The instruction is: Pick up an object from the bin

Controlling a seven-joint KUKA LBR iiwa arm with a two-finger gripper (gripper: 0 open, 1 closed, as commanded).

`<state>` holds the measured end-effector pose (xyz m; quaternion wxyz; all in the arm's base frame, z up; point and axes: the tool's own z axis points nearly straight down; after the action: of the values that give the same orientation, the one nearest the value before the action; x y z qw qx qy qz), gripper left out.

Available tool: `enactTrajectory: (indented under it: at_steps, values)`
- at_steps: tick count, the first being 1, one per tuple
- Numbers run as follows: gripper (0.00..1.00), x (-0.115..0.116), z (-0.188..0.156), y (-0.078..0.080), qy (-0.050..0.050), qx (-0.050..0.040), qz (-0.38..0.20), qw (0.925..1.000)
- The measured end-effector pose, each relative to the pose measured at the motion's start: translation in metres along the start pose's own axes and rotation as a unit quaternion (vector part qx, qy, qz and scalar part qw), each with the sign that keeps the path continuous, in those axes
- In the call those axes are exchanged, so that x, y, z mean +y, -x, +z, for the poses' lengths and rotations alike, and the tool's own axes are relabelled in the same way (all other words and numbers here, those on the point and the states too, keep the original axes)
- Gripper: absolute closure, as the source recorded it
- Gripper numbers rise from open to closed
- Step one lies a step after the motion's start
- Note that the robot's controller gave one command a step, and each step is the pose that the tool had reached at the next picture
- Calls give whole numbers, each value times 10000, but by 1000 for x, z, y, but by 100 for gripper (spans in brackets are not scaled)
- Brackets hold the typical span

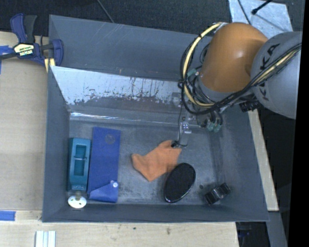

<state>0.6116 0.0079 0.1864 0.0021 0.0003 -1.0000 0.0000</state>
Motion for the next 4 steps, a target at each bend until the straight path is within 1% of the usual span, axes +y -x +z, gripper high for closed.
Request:
enactTrajectory:
  at_steps: [1,2,3,4]
  values:
    - [0,0,-5,1,1,-39,0,10000]
    - [0,9,67,-14,-3,-52,-494,9988]
    - [0,11,109,-18,-2,-11,-638,9980]
    - [0,10,58,-19,-2,-32,-1315,9913]
